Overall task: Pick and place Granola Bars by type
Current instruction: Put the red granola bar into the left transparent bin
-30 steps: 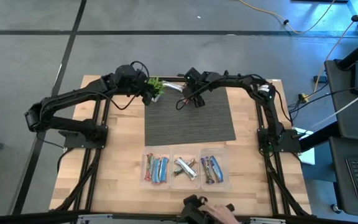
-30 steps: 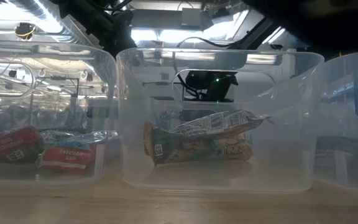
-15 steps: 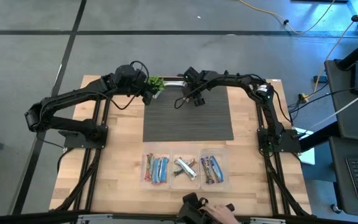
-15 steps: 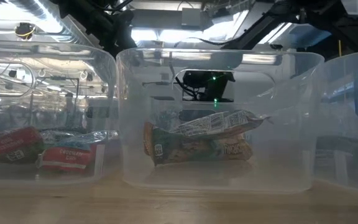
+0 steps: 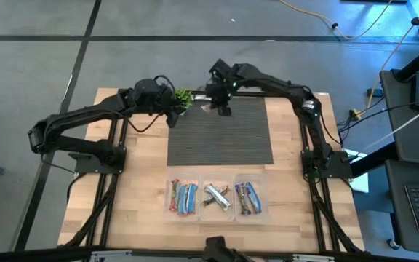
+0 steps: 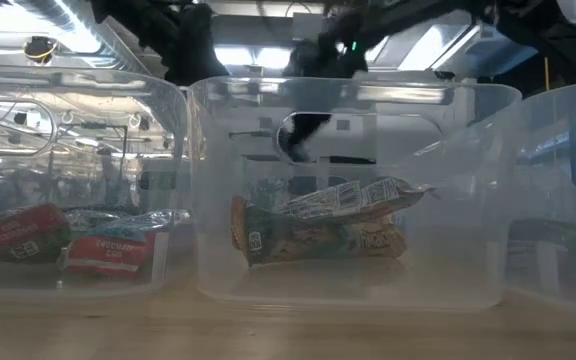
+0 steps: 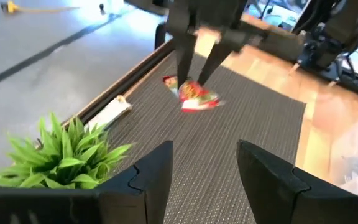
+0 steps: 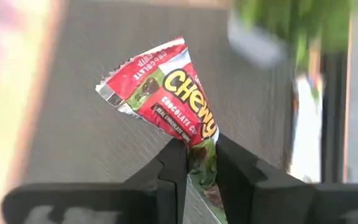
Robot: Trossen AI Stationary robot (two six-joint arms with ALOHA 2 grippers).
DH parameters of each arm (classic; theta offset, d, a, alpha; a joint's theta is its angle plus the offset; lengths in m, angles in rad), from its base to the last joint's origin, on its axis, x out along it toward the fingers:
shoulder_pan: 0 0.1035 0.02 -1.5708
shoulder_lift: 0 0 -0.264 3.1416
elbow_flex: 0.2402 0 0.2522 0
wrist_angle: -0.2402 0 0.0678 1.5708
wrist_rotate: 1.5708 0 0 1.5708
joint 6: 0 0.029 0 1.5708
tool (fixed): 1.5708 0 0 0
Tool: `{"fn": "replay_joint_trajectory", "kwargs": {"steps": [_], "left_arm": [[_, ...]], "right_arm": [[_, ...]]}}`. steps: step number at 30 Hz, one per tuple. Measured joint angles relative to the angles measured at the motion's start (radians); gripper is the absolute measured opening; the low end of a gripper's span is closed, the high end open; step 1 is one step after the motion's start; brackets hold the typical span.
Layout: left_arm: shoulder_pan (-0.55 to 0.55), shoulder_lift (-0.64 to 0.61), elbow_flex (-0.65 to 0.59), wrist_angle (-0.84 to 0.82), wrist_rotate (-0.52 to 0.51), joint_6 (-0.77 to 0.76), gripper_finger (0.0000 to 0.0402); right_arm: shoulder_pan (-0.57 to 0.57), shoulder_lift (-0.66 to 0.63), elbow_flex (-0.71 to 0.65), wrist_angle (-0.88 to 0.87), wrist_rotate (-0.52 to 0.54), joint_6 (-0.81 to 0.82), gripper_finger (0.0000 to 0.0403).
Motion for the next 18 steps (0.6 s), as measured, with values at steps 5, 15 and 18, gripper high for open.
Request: {"fn": "replay_joint_trajectory", "kwargs": {"steps": [5, 15, 18], "left_arm": [[-0.08, -0.064, 0.0, 0.003, -0.099, -0.001, 0.0171], [-0.382, -0.101, -0.129, 0.323, -0.361, -0.027, 0.0171], [-0.486, -0.101, -0.22, 0.493, -0.502, 0.013, 0.0171]], "right_arm": [[0.01, -0.11, 0.049, -0.009, -0.133, 0.147, 0.0075], [0.149, -0.296, 0.005, 0.19, -0.142, 0.385, 0.0075], [0.201, -0.307, 0.005, 0.251, -0.141, 0.424, 0.0075]]}}
